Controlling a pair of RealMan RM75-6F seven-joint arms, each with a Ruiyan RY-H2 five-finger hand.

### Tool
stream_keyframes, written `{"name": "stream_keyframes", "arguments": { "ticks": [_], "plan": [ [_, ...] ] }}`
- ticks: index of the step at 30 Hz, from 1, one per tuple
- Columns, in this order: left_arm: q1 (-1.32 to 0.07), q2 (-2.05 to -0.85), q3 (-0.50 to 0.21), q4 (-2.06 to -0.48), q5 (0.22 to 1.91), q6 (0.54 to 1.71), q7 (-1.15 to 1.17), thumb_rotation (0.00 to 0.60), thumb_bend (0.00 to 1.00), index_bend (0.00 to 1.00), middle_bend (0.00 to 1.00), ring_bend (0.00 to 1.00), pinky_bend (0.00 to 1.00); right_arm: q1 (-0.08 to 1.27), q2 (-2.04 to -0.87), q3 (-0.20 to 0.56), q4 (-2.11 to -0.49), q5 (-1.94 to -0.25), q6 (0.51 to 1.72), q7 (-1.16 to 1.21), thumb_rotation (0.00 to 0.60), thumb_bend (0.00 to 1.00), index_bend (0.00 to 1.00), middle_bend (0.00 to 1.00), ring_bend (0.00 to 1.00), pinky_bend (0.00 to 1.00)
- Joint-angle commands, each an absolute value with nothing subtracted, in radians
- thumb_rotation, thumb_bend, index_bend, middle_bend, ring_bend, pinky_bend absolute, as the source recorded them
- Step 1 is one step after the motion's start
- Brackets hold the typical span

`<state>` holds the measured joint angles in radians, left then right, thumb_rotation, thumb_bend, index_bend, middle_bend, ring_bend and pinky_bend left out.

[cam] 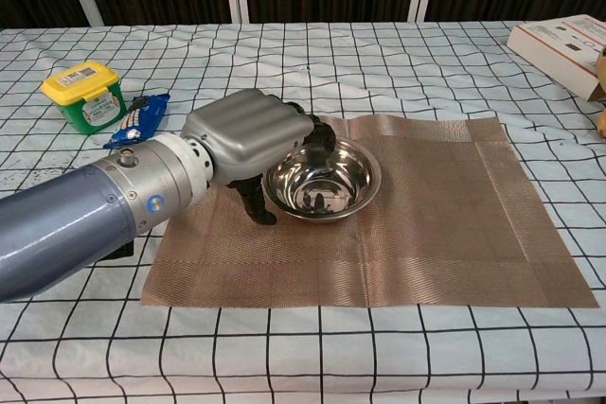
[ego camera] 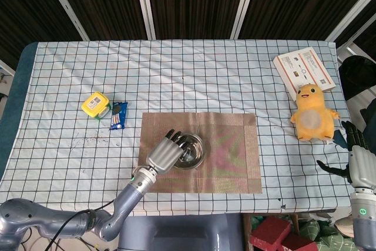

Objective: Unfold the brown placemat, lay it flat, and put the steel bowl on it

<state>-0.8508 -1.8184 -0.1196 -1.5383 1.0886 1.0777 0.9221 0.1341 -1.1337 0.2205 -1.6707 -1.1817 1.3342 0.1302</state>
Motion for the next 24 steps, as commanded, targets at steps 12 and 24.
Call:
{"name": "stream_keyframes", "arguments": {
  "ticks": [12,24],
  "plan": [
    [-0.61,-1.406,-0.036,-1.89,1.208,1.37,0.76,0.6,0.05,0.21,0.19,0.13,0.17,0.135,-1.139,0.212,-1.667,-1.193,1.34,0.107,0.6,0.05,0.0,0.0,0.0,0.16],
    [-0.344,-1.151,0.063,-1.856,1.292,1.58,0.445,0.6,0.04,0.05,0.04,0.02,0.06,0.138,-1.166,0.187,-1.646,-1.24,1.369,0.038,0.6,0.05,0.0,0.0,0.0,0.16]
  ]
}}
